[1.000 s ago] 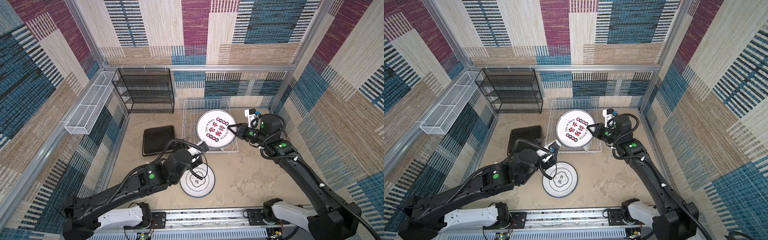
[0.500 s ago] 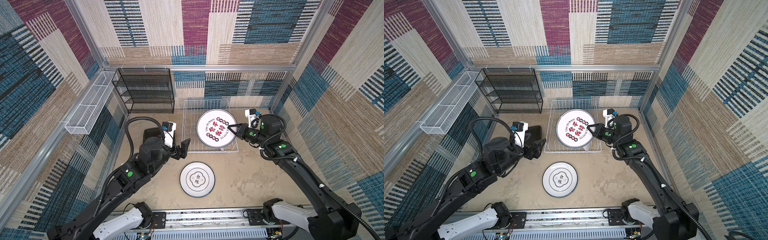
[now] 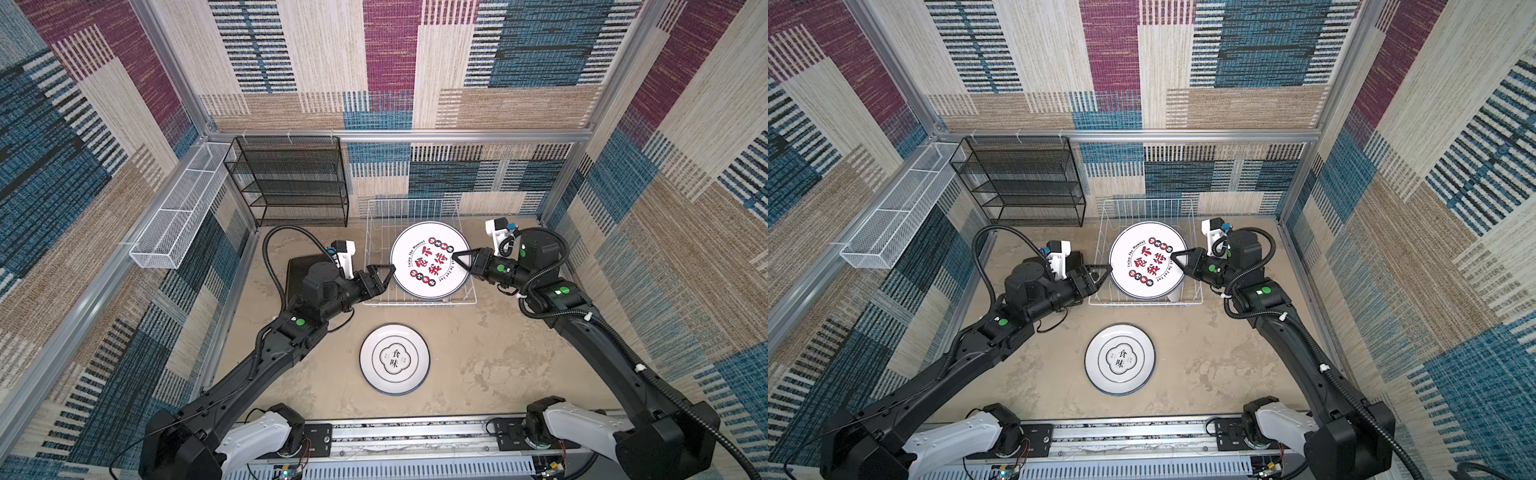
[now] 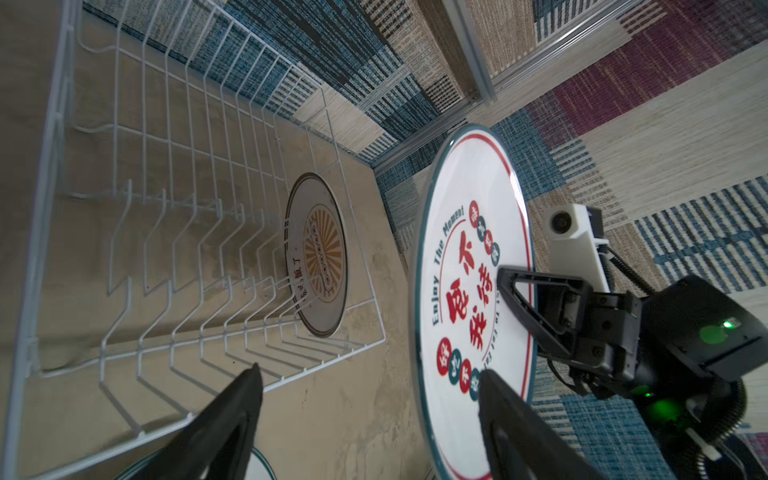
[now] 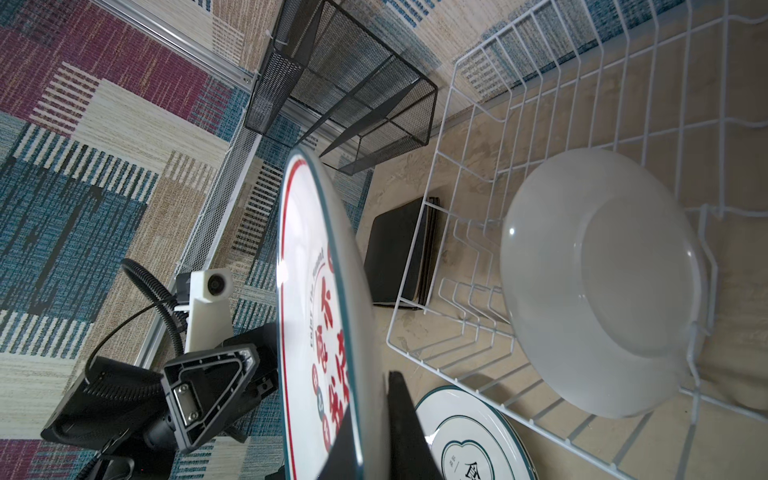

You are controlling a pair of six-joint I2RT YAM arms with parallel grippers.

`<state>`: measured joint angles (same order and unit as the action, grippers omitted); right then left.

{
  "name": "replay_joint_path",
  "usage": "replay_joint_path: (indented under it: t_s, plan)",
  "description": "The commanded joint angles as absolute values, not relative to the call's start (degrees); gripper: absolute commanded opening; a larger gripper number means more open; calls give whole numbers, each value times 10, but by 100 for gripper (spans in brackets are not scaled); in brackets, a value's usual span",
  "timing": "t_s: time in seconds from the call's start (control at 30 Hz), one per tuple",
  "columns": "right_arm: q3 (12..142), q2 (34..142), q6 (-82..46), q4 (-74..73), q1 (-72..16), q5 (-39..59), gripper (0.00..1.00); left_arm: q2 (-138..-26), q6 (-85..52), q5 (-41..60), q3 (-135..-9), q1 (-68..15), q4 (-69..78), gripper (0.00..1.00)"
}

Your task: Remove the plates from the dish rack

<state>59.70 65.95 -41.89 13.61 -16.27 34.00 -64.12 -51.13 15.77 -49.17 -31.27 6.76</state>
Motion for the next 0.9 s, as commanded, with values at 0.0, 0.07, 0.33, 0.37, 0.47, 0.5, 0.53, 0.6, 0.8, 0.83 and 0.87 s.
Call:
replay_joint_path:
  t_s: [0.0,0.07,0.33,0.37,0.47,0.5,0.53,0.6,0.8,0.83,0.87]
  plan:
    - [605,666,-412,106,-163,368,0,-668,-551,230,-509,-309,135,81]
    - [607,673,-411,105,-164,378,0,-688,-557,251,-517,-309,148,78]
    - [605,690,-412,92,-163,413,0,-745,-586,305,-540,-309,171,58]
    - [604,693,-413,91,-163,419,0,-748,-588,307,-541,-309,173,55]
    - [605,701,-413,90,-163,428,0,-756,-590,314,-544,-309,177,44]
    - [604,702,-411,89,-163,428,0,-757,-591,316,-546,-309,176,39]
    - [604,701,-409,88,-163,428,0,-759,-593,319,-547,-308,174,34]
    - [604,703,-406,89,-163,428,0,-762,-596,325,-550,-308,172,26]
    - [604,707,-403,91,-162,427,0,-763,-598,327,-558,-308,156,8]
    - [604,706,-403,91,-162,428,0,-762,-599,327,-557,-308,155,6]
    - [603,706,-402,91,-162,427,0,-760,-600,327,-556,-308,153,3]
